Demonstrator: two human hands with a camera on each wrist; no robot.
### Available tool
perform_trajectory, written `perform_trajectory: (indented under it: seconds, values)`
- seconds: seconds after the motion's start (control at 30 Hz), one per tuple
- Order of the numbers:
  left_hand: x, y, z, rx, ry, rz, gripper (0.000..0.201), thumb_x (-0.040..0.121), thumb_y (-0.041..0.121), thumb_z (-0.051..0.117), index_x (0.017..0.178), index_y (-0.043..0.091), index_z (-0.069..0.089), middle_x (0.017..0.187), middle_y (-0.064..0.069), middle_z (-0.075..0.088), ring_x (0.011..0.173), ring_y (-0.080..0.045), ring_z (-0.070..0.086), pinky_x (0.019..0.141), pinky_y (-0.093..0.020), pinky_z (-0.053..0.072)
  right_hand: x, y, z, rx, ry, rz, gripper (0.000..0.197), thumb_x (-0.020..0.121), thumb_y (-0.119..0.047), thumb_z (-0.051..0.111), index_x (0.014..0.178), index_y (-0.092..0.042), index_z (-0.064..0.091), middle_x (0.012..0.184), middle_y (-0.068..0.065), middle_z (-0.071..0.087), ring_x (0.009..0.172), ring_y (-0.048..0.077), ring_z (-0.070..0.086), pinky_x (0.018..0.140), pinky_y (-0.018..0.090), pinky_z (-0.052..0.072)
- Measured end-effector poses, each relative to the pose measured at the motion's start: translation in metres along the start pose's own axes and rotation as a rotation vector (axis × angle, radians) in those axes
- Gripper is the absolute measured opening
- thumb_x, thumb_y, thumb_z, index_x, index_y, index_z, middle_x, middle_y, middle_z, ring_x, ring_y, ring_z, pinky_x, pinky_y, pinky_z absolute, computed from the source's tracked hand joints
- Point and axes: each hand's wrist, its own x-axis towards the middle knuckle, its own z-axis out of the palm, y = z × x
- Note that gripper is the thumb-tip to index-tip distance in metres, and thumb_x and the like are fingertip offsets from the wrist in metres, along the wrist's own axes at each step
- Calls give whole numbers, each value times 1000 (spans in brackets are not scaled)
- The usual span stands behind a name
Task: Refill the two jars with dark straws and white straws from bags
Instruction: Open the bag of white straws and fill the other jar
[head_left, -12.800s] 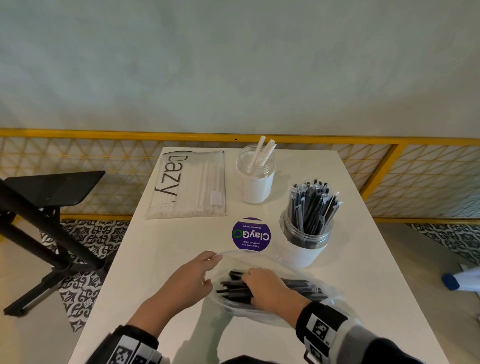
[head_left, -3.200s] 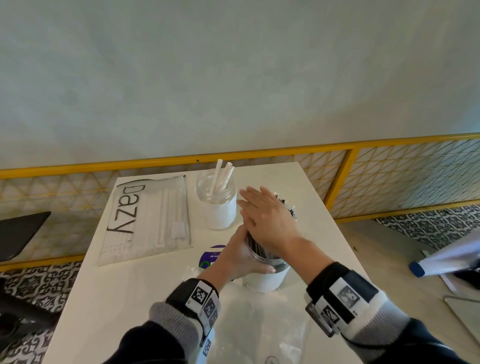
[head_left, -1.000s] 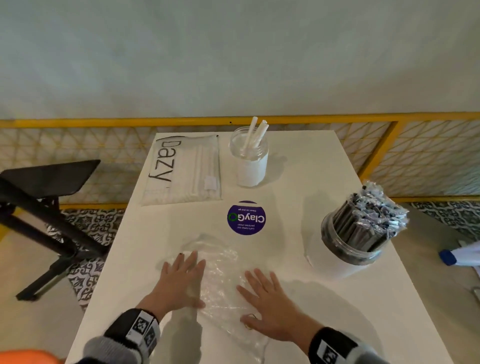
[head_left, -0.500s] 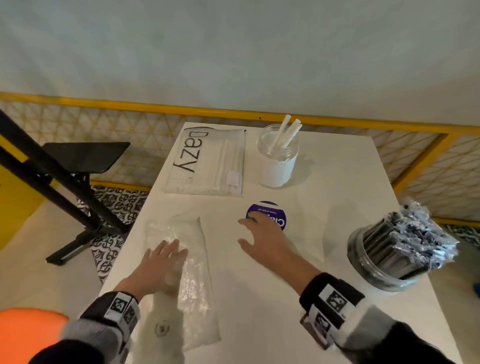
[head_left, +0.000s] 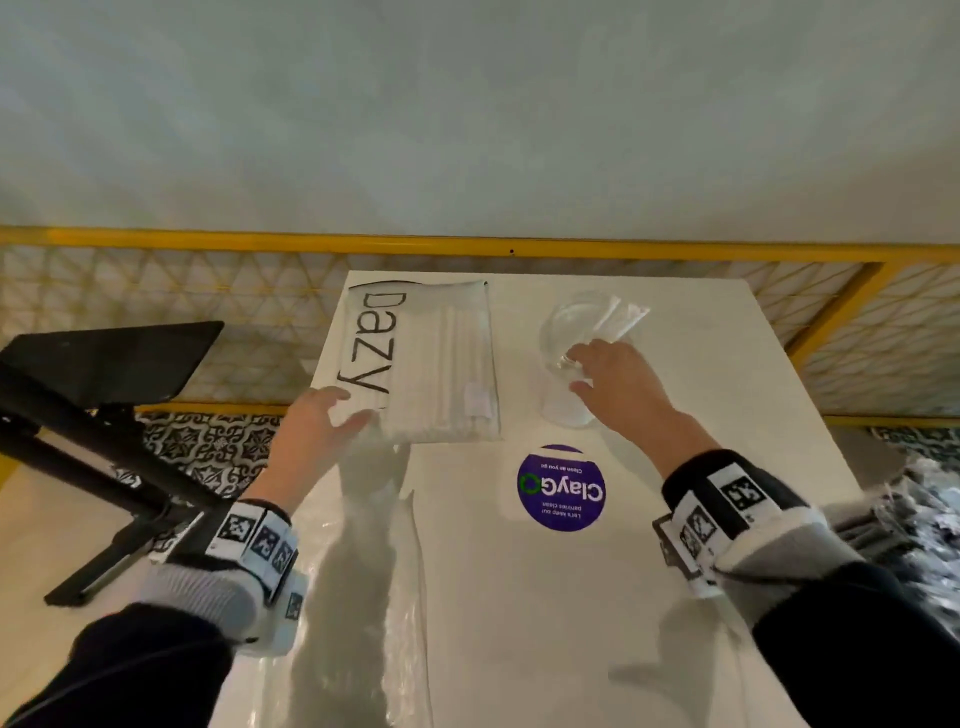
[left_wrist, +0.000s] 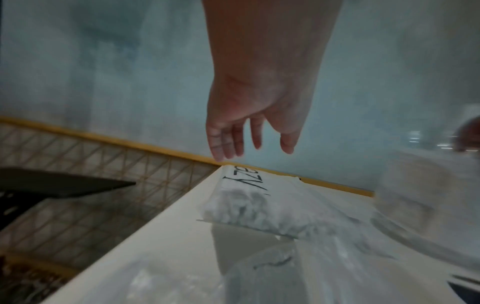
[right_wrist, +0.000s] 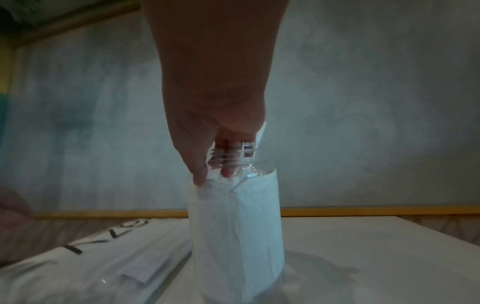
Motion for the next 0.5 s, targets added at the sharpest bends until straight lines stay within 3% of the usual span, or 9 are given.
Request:
perform_trajectory:
  seconds: [0.1, 0.17, 0.23, 0.3, 0.4, 0.5]
  values:
    - [43, -3, 17, -64, -35, -255, 85, 77, 51, 69, 140, 7, 34, 142, -20, 36, 131, -36, 36, 104, -46, 36, -40, -5, -2, 188, 12, 18, 23, 90, -14, 58, 113, -13, 58, 97, 7, 67, 85, 29, 65, 73, 33, 49]
    - [60, -6, 31, -66, -106, -391, 100, 72, 57, 70, 144, 4, 24, 146, -22, 30, 135, -38, 31, 107, -51, 33, -75, -7, -4, 263, 51, 40, 20, 89, -13, 59, 108, -15, 59, 86, 3, 70, 78, 26, 64, 69, 33, 50]
    - [69, -5, 44, -4, -146, -478, 108, 65, 62, 72, 142, 4, 24, 144, -21, 33, 133, -38, 34, 105, -53, 38, -111, -8, -7, 246, 128, 32, 20, 85, -11, 64, 104, -17, 61, 80, 1, 70, 71, 26, 63, 67, 34, 51]
    - [77, -3, 51, 46, -135, -518, 102, 59, 56, 77, 135, 2, 35, 137, -21, 43, 125, -38, 44, 100, -49, 44, -142, -10, -8, 182, 167, 13, 31, 75, -5, 75, 102, -16, 64, 77, 0, 71, 65, 23, 65, 66, 33, 53]
    - [90, -8, 55, -177, -210, -494, 68, 55, 33, 87, 107, -2, 61, 110, -19, 65, 95, -33, 63, 84, -39, 52, -177, -12, 2, 115, 133, 60, 41, 63, -4, 84, 100, -14, 69, 76, -3, 72, 64, 20, 67, 67, 24, 45]
    - [86, -8, 50, -300, -207, -450, 66, 53, 27, 89, 105, 1, 58, 103, -17, 65, 92, -33, 62, 88, -43, 52, -200, -10, 14, 83, 136, 78, 46, 60, -5, 86, 101, -15, 70, 76, -4, 72, 65, 20, 67, 65, 22, 45]
